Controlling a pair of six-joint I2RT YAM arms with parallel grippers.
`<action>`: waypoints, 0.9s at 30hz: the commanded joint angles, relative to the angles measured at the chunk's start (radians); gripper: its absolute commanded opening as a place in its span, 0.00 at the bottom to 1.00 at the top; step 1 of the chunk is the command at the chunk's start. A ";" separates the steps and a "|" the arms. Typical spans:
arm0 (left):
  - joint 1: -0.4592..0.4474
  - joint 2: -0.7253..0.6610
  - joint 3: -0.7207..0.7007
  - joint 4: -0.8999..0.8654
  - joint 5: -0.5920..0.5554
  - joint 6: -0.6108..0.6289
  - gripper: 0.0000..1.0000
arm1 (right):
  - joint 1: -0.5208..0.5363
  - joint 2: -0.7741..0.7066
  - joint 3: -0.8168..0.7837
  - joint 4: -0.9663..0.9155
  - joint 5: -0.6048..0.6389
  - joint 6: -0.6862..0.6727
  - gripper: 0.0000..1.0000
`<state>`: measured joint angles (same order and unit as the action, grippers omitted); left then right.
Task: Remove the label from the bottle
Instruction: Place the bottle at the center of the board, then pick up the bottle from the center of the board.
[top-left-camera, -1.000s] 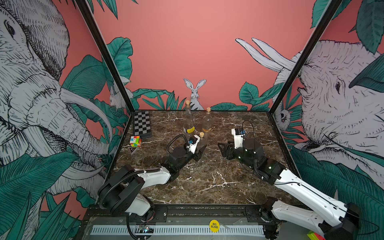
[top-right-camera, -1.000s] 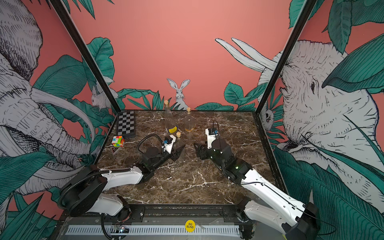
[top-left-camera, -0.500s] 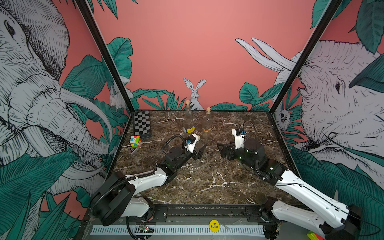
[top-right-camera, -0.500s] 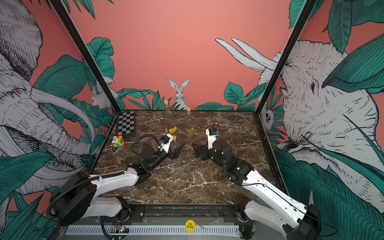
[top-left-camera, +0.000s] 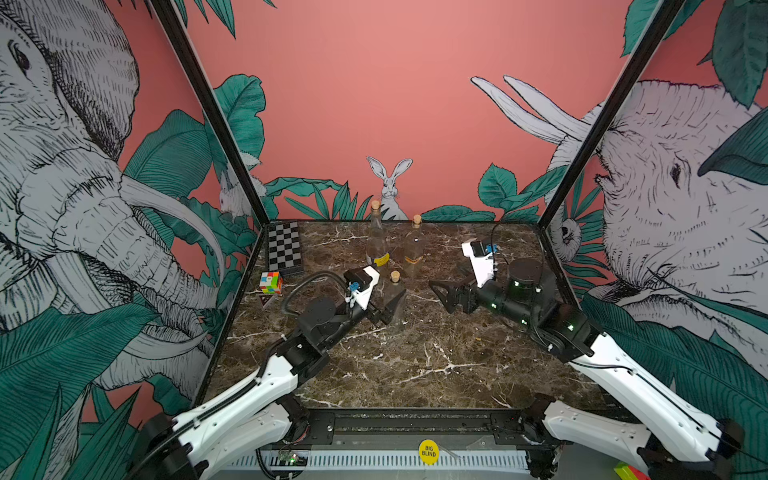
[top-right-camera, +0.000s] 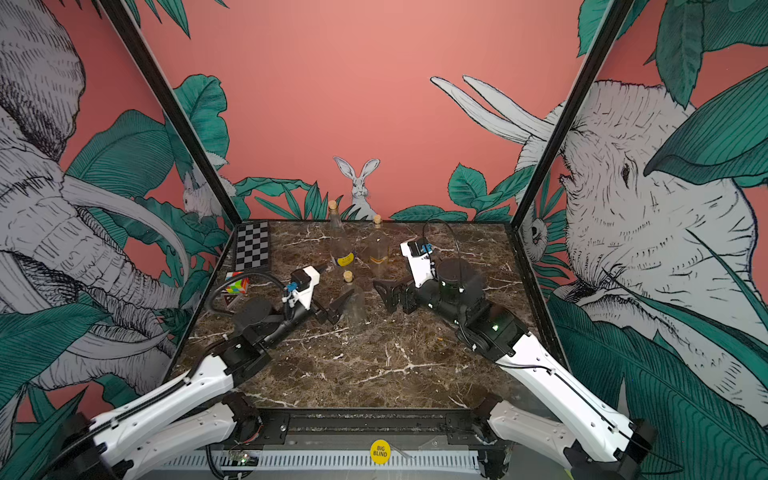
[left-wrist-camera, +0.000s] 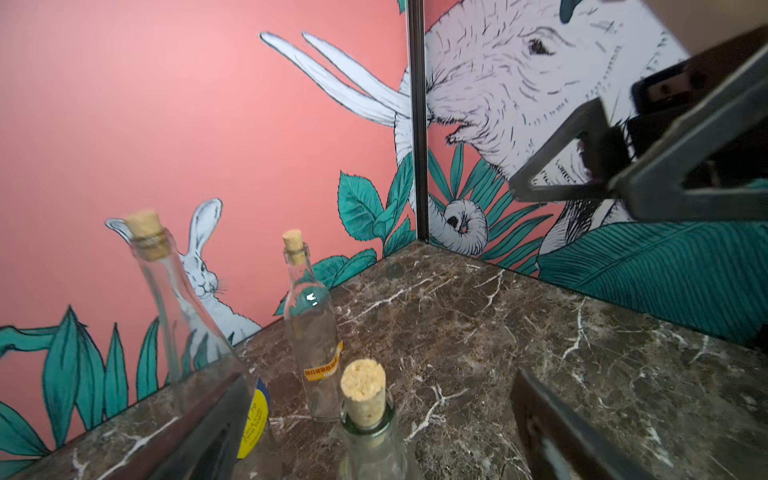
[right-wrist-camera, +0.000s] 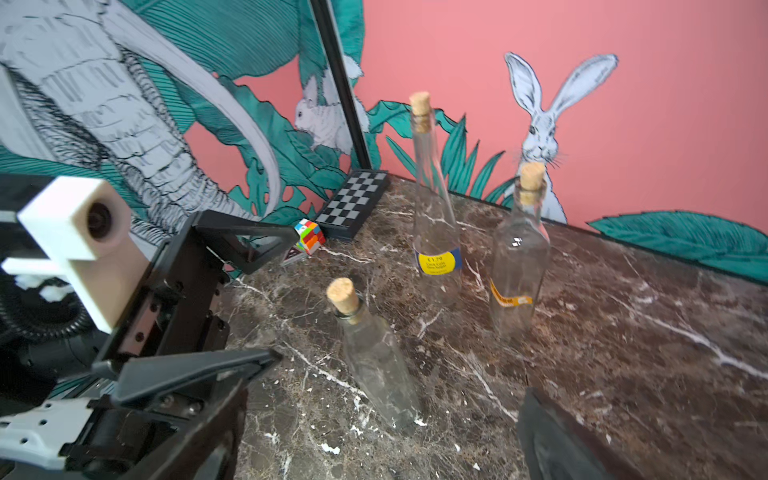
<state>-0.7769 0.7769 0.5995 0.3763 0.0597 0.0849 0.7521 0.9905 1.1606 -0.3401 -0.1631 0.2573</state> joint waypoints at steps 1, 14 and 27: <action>0.003 -0.124 0.080 -0.308 0.003 0.034 0.99 | -0.005 0.042 0.070 -0.058 -0.059 -0.030 0.99; 0.003 -0.236 0.287 -0.878 -0.536 -0.155 0.99 | 0.121 0.310 0.124 0.020 0.085 0.079 0.99; 0.004 -0.209 0.199 -0.757 -0.489 -0.187 0.99 | 0.155 0.500 0.213 0.057 0.163 0.020 0.97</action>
<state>-0.7769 0.5747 0.8104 -0.4198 -0.4202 -0.0898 0.8970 1.4624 1.3605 -0.3336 -0.0357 0.3004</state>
